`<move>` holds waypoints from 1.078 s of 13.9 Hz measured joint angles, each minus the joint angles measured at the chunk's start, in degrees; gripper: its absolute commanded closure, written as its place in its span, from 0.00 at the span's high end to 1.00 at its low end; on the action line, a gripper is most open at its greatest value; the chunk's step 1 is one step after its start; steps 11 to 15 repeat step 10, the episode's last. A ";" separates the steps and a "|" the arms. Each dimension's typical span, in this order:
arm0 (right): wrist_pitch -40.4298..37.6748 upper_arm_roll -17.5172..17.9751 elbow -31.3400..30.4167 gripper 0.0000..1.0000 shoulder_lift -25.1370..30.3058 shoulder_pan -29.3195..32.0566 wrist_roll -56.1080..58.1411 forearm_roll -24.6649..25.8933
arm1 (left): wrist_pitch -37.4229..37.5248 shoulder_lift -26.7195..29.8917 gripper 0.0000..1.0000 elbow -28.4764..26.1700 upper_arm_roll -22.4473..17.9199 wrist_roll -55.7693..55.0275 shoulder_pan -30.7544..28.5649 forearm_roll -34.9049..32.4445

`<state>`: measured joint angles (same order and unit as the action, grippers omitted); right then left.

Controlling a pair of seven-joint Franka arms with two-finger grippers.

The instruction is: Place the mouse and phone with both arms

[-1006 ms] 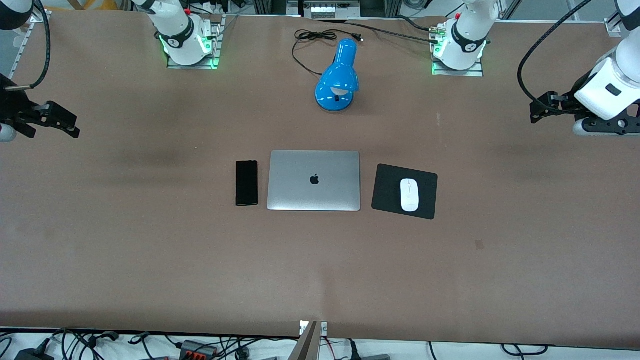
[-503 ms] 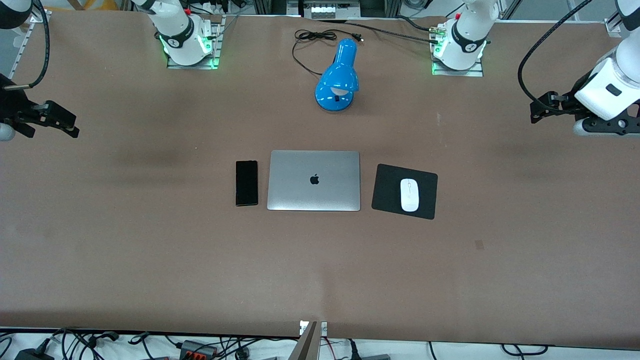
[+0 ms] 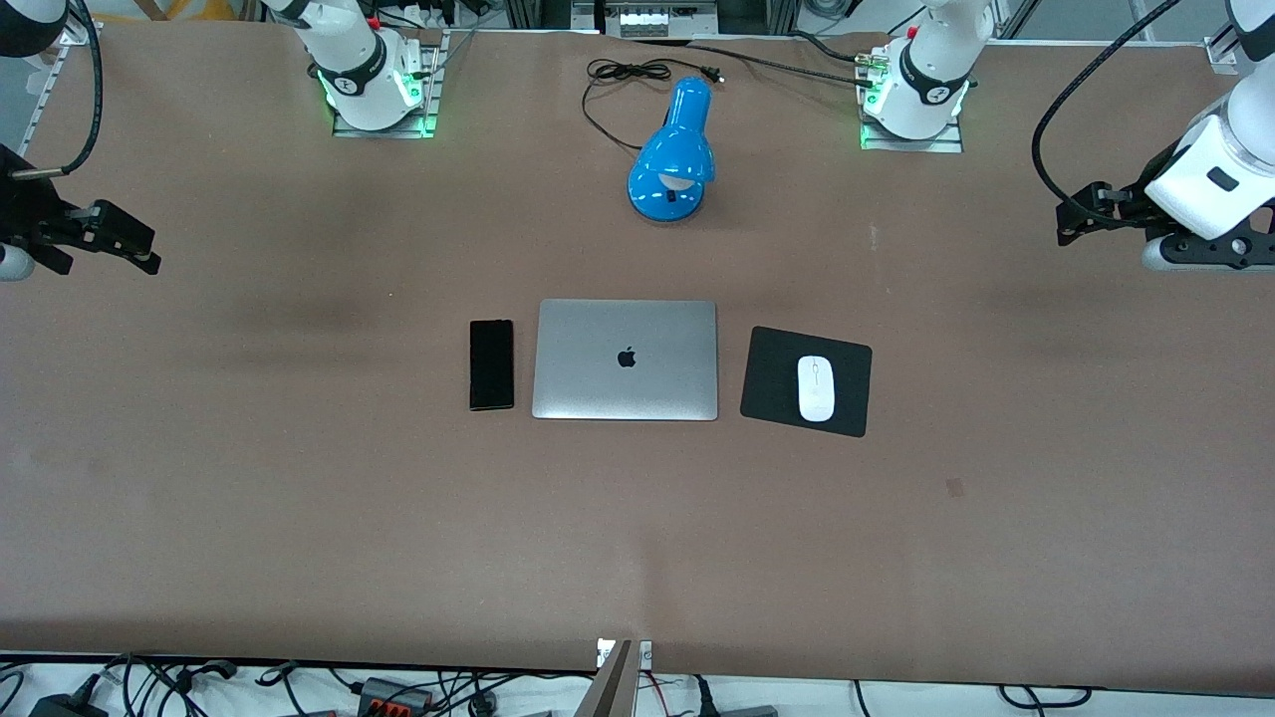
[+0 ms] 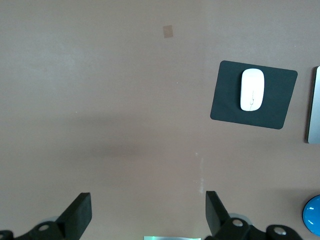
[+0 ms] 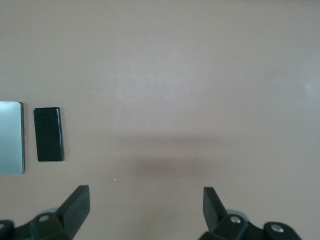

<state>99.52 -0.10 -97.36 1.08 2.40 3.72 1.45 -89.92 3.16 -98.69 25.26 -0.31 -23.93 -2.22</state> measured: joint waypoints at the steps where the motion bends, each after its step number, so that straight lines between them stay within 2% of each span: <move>1: 0.00 0.00 0.00 1.00 0.00 0.00 0.00 -0.02 | 0.00 0.00 1.00 0.00 0.00 0.00 0.00 0.00; 15: -0.60 -0.01 0.00 1.00 0.08 0.00 0.00 -0.04 | 0.00 -0.04 1.00 0.00 0.00 0.00 -0.05 0.00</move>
